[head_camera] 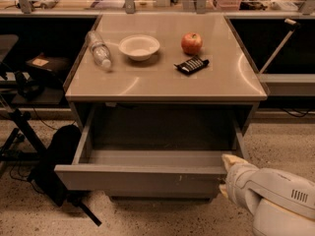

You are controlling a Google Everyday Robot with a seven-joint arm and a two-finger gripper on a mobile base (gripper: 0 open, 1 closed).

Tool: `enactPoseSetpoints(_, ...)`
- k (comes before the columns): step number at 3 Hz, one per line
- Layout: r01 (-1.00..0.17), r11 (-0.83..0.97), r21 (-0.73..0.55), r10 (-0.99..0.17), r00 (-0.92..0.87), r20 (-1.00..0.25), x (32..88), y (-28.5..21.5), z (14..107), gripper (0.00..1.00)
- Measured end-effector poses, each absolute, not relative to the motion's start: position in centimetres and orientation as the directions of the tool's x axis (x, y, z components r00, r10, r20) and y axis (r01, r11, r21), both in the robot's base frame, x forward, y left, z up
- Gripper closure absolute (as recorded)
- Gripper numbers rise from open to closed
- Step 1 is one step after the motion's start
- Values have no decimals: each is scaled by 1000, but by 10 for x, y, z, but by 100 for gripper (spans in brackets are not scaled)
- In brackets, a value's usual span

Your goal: Open top drawer

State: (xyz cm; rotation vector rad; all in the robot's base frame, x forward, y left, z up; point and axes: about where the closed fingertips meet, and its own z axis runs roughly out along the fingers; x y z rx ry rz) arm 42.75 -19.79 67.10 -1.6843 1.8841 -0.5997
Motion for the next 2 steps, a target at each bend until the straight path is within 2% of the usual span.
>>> enactPoseSetpoints(1,-753,121,-646,-992,-75,-98,427,-198,671,0)
enactPoseSetpoints(2,-753,121,-646,-992,-75,-98,427,-198,671,0)
